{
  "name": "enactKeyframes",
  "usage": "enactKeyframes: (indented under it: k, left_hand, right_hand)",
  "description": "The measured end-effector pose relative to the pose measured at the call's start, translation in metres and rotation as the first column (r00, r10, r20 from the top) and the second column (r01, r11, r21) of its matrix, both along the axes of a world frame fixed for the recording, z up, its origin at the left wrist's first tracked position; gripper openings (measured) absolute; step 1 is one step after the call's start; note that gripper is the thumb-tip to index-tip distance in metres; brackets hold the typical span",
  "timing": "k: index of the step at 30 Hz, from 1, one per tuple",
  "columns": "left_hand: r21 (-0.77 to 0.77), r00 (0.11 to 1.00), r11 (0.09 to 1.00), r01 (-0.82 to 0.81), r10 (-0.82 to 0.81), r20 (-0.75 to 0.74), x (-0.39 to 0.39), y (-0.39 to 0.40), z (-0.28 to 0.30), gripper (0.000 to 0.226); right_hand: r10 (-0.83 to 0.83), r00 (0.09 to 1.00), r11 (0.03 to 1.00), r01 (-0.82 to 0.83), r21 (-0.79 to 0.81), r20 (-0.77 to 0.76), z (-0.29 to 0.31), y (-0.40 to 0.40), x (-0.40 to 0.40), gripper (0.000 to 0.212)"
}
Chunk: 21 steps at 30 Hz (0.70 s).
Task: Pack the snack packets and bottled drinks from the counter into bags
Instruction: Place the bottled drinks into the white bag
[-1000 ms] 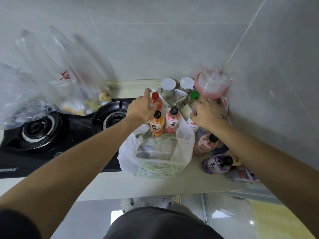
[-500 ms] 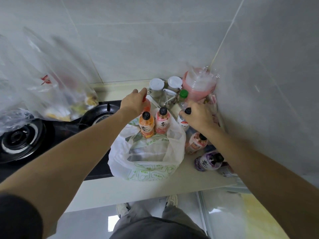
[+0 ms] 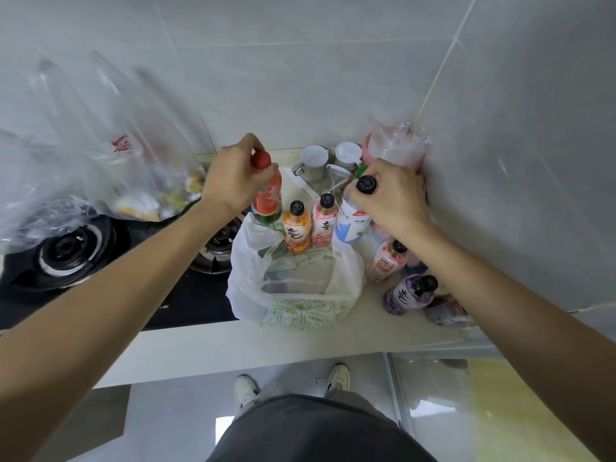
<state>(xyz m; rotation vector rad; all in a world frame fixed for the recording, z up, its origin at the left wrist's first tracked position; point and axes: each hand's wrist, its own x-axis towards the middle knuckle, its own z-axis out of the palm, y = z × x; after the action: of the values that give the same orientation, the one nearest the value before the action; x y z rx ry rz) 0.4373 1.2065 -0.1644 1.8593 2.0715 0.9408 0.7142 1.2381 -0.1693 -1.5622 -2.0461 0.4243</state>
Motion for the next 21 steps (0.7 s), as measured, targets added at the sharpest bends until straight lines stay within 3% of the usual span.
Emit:
enactKeyframes:
  k: [4,11,14,21]
  left_hand:
    - [0.008,0.997,1.000,-0.015,0.015,0.080,0.002,-0.031,0.010,0.032]
    - [-0.063,0.996,0.998,0.026,-0.021,0.085,0.025,-0.062,-0.014,0.028]
    - [-0.148,0.995,0.987,0.065,-0.052,0.086,0.037,-0.067,-0.034,0.028]
    - [-0.309,0.997,0.948,0.077,-0.070,0.035,0.058,-0.062,-0.073,0.028]
  right_hand:
    - [0.071,0.997,0.997,-0.071,0.000,-0.028,-0.002,-0.020,-0.005,0.029]
    - [0.175,0.981,0.981,-0.181,-0.068,-0.083,-0.017,-0.046,-0.024,0.035]
    - [0.202,0.979,0.967,-0.203,-0.153,-0.026,-0.035,-0.044,-0.027,0.024]
    - [0.218,0.970,0.959,-0.193,-0.209,0.108,-0.067,-0.030,-0.027,0.024]
